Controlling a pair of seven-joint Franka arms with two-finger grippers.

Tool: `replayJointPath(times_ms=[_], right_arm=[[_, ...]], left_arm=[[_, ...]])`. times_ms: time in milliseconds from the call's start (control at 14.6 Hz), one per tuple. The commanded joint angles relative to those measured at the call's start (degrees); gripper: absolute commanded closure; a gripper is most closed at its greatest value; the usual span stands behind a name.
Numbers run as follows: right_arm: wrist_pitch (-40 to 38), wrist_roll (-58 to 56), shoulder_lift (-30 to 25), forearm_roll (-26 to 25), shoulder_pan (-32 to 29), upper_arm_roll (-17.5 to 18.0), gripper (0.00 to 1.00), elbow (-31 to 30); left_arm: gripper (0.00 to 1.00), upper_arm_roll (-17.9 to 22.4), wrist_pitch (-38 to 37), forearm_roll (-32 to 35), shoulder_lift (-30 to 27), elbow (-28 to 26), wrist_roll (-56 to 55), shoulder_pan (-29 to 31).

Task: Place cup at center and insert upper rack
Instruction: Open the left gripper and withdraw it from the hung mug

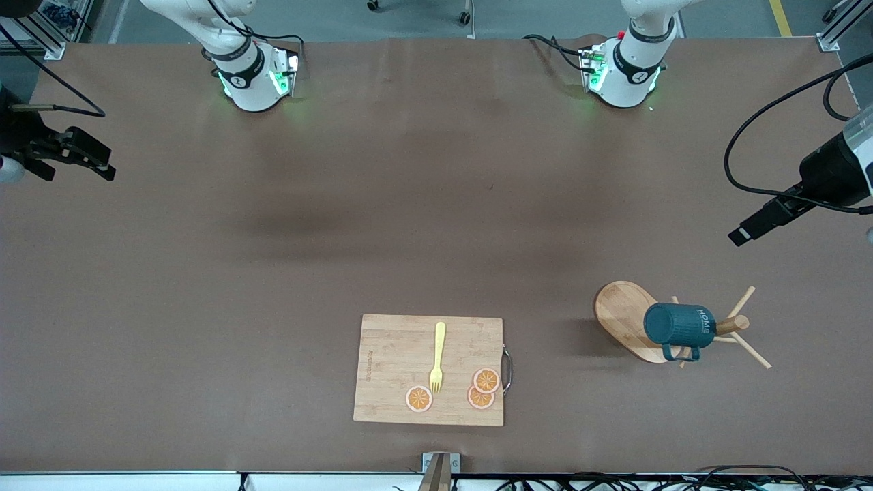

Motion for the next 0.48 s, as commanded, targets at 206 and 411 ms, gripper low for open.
replayJointPath(times_ms=[206,411], right_arm=[[3.6,-0.4,-0.9,-0.4,-1.0,0.7,0.0,-1.9],[4.0,-0.6,-1.7,-0.4,-0.7,0.8,0.0,-4.2]], left_arm=[[0.0,-0.1,-3.5,4.1,-3.3,-0.9,13.2,1.2],[0.0,0.2,-5.3,4.4,-5.0,-1.0,20.1,1.3]])
